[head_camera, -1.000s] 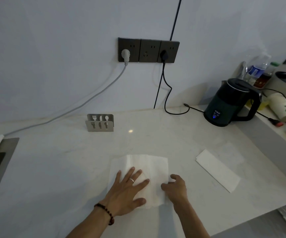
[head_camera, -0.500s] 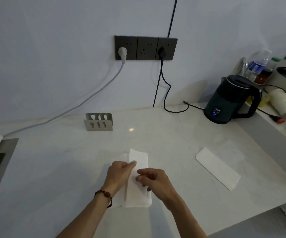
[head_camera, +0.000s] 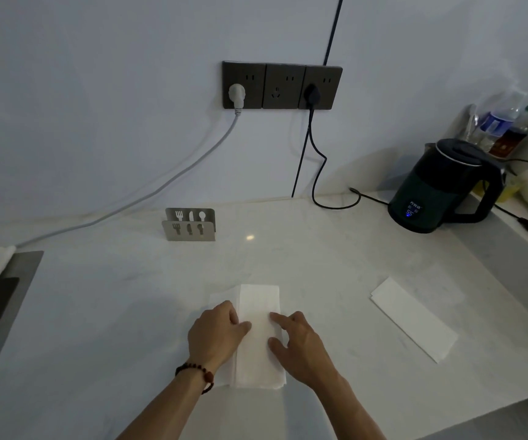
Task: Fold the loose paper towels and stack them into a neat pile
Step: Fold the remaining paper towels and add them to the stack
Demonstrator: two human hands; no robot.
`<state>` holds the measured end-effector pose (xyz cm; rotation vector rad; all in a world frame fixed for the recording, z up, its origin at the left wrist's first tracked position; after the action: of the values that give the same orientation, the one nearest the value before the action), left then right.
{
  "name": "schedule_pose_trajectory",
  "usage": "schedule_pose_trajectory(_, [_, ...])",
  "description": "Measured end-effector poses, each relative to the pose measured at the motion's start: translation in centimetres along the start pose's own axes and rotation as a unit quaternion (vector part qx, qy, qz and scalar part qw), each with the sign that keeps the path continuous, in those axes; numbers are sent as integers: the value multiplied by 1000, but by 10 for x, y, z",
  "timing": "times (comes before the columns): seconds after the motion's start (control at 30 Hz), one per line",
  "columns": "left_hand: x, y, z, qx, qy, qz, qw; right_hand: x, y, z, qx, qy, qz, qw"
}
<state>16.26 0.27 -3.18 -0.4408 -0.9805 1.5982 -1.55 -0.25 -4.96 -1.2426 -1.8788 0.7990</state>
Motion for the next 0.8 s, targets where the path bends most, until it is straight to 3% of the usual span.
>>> schedule_pose_trajectory(0.23, [2,4,23,-140,170,51,974,0,-1,10,-43,8,7,999])
schedule_pose_trajectory(0.43, [10,52,86,-113,310,-43,943,18,-53,85,-51,134,130,981])
schedule_pose_trajectory(0.53, [15,80,117,-107,338,-92,930,26,-85,141,15,201,167,965])
schedule_pose_trajectory(0.67, [16,125,152,-146,345,-138,917,26,-124,206,69,250,159,953])
schedule_pose_trajectory(0.8, [15,155,166,-203,329,-186,903,9,-147,239,122,261,84,954])
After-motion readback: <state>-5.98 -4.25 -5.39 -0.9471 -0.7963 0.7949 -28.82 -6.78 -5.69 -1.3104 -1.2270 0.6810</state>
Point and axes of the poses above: each hand's wrist, its own x-axis away from the middle knuckle, its own y-axis out of the palm, z = x × y, the point moved 3 cm from there along -x, towards the middle knuckle, and after that the axes turned 4 degrees about x, right-handed, at the moved point
